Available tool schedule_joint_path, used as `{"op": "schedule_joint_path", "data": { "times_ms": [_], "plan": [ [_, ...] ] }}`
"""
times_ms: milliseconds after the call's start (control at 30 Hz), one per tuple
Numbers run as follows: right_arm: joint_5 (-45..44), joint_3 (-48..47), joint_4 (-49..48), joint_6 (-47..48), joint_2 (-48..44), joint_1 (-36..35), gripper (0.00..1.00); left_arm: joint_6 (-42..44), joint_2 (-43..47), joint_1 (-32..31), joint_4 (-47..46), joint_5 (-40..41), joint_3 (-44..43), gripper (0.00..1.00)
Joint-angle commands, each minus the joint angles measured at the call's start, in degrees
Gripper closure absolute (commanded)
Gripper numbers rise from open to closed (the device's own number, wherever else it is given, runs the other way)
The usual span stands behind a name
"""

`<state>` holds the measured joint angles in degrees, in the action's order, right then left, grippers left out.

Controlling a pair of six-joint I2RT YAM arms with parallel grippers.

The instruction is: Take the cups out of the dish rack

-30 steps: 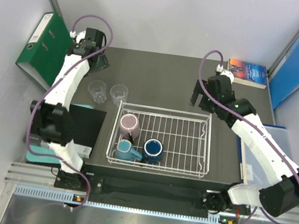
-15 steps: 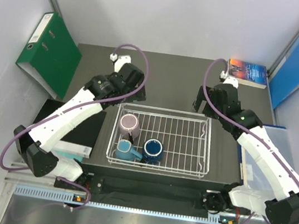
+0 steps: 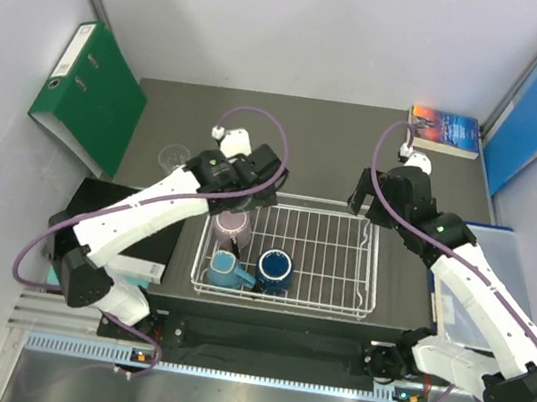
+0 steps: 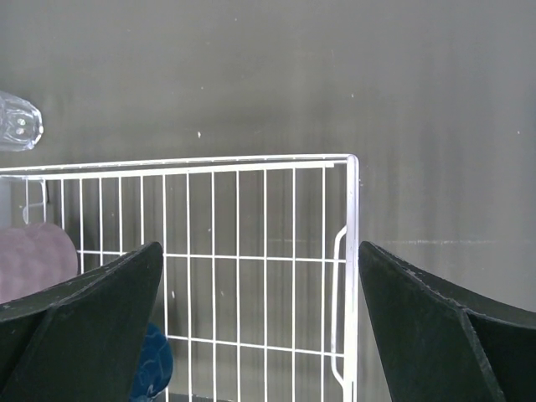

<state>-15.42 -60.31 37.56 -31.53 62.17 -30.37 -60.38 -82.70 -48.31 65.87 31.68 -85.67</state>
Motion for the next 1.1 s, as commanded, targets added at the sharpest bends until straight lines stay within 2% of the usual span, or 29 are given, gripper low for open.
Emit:
{"op": "schedule_joint_path", "data": {
  "times_ms": [0, 100, 333, 500, 667, 867, 900, 1067],
  "plan": [
    [0.39, 0.90, -0.74, -0.02, -2.40, -0.39, 0.00, -8.43, -3.43, -4.14, 3.65, 1.19, -1.43, 0.01],
    [0.74, 2.21, -0.65, 0.15, -3.72, -0.39, 0.00, -13.96, -4.75, -5.03, 5.93, 1.19, -0.64, 0.01],
    [2.15, 6.61, -0.73, 0.50, -7.06, -0.39, 0.00, -18.63, -3.18, -5.03, 4.80, 1.19, 3.66, 0.01],
    [2.68, 8.28, -0.82, 0.77, -8.29, -0.39, 0.00, -19.95, -3.87, -5.03, 3.66, -3.19, 6.56, 0.01],
    [2.94, 10.04, -1.26, 0.77, -9.79, -0.39, 0.00, -19.16, -4.93, -6.61, 4.35, -4.17, 6.48, 0.03],
    [3.64, 12.15, -1.70, 0.59, -11.11, -0.39, 0.00, -17.58, -4.32, -7.14, 1.56, -4.96, 11.83, 0.15],
    [3.73, 12.24, -1.70, 0.59, -11.19, -0.39, 0.00, -16.97, -3.97, -7.14, 0.94, -5.14, 13.06, 0.20],
    [3.38, 12.24, -1.18, 1.38, -11.63, -0.39, 0.00, -15.30, -5.02, -7.14, 0.49, -4.79, 14.04, 0.25]
  ]
}}
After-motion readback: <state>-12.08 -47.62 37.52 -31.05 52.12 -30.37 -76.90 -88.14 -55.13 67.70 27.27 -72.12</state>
